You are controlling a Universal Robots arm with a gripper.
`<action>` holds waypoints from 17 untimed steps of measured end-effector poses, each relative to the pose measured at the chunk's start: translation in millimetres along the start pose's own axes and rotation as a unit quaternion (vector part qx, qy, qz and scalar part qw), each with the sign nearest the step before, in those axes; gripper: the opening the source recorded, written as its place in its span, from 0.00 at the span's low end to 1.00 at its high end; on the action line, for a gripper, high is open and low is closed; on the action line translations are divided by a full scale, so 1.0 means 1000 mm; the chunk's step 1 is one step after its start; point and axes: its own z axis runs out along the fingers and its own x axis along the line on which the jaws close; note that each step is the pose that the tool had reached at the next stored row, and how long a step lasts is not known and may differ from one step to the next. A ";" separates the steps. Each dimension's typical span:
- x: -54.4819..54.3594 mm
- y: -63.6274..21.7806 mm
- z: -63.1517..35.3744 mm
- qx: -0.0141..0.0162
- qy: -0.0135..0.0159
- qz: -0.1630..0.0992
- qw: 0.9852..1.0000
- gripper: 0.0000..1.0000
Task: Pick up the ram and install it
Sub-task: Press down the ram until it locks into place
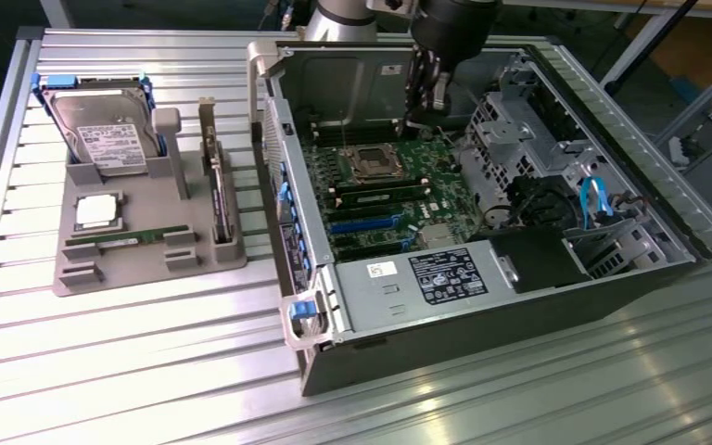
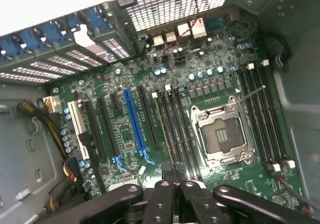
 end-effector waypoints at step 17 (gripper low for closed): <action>0.000 0.0000 0.0007 -0.008 -0.002 0.139 0.990 0.10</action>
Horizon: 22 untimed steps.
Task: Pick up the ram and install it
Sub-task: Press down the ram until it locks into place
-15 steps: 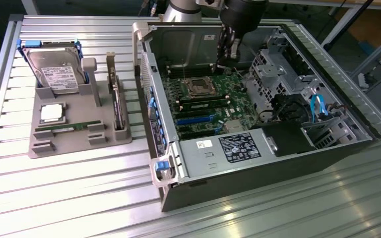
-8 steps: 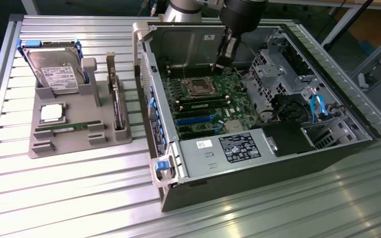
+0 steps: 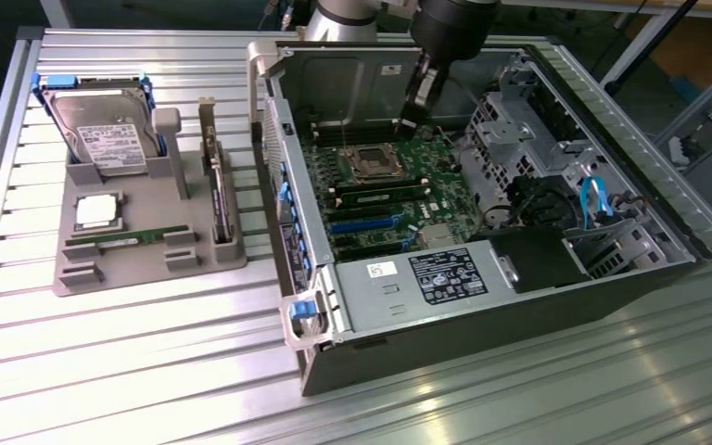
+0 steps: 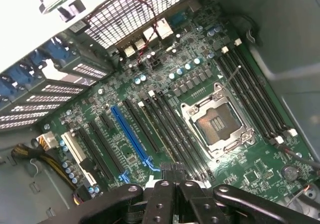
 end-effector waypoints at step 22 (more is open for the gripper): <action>0.000 0.0000 0.0003 -0.008 -0.002 0.136 0.991 0.10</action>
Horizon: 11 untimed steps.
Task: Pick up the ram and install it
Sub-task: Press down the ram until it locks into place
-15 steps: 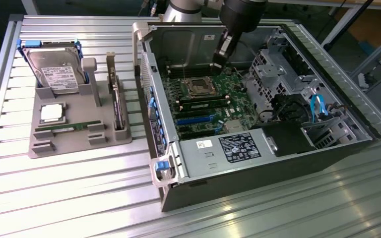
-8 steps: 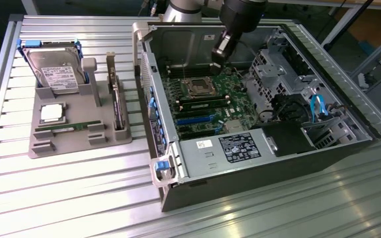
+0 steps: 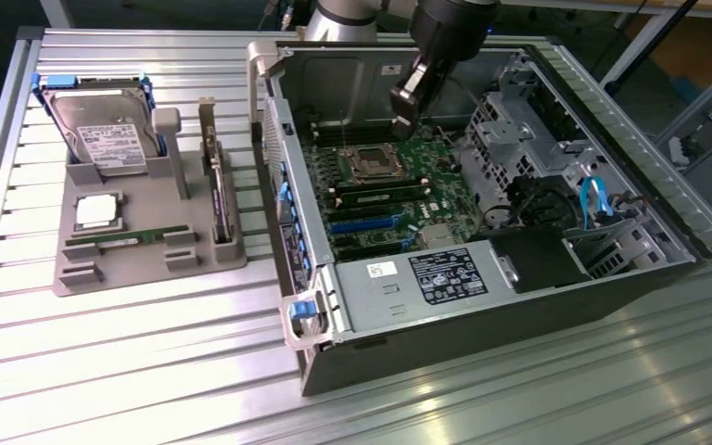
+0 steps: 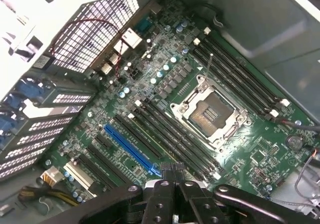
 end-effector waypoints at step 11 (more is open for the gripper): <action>0.000 0.0000 0.0001 -0.004 -0.001 0.068 0.998 0.10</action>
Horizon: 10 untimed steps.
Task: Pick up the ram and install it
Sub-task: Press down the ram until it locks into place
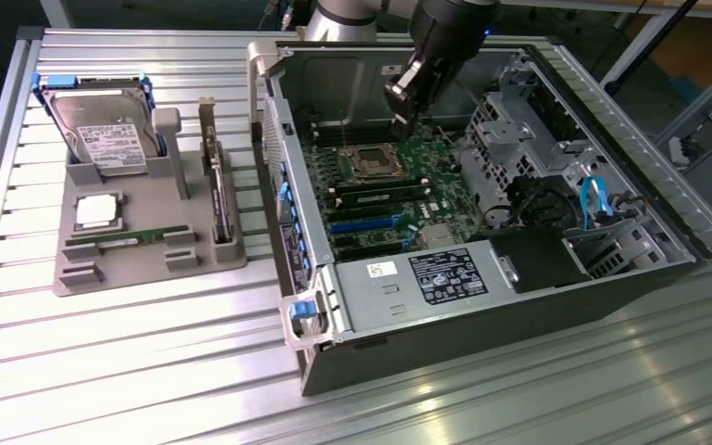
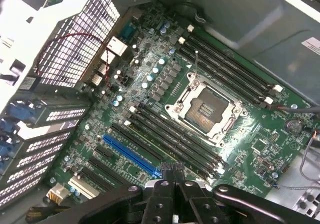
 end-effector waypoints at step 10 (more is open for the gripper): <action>0.000 0.0000 0.0001 -0.003 -0.001 0.056 0.998 0.10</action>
